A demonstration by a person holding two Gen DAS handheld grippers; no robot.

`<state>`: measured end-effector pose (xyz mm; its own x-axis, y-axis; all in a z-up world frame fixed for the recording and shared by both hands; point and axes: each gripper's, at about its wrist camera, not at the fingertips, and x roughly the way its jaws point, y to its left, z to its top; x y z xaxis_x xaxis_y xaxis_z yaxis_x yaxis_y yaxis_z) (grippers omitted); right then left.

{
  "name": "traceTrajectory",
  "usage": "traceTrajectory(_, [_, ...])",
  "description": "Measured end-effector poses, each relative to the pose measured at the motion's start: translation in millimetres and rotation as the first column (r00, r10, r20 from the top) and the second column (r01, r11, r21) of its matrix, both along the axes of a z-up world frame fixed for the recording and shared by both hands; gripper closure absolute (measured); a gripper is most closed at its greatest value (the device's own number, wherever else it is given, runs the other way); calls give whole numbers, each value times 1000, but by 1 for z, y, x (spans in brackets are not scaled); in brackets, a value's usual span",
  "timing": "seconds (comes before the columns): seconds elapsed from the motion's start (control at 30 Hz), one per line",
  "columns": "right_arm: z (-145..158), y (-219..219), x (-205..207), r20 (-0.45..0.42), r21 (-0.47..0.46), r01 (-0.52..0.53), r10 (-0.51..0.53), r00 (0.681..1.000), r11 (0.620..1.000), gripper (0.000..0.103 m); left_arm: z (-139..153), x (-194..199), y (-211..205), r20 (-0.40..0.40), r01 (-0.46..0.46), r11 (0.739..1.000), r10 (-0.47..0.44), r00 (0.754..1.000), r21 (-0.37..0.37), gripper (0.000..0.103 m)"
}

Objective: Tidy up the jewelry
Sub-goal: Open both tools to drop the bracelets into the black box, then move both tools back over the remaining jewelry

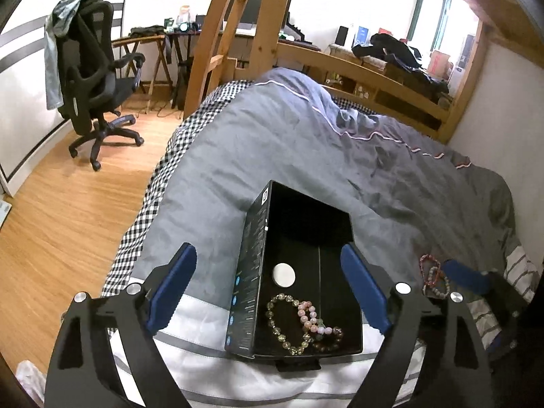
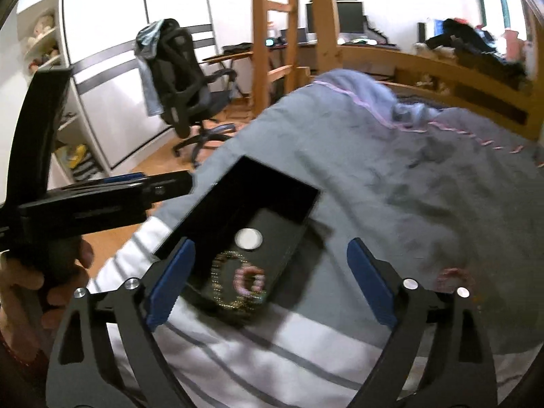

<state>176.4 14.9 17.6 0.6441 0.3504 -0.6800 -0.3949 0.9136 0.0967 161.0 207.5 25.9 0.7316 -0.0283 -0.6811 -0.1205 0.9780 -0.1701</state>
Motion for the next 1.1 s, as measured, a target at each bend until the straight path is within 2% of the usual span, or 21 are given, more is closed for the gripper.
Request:
traceTrajectory(0.07, [4,-12,-1,4,-23,22,-21,1000,1000,10,0,0,-4,0,5,1000,-5,1000,10,10])
traceTrajectory(0.2, [10,-37,-3,7,-67,60,-59,998,996,9,1,-3,-17,10,29,998,-29,1000,55,8])
traceTrajectory(0.63, [29,-102,-25,33,-125,164,-161,986,978,7,-5,-15,-79,15,167,982,-169,985,93,8])
traceTrajectory(0.87, [34,-131,-37,42,-125,204,-200,979,971,7,-19,-22,-124,2,269,960,-270,963,81,8])
traceTrajectory(1.1, [31,-167,-45,40,-117,249,-246,968,961,7,-43,-30,-169,-46,391,911,-389,920,130,8])
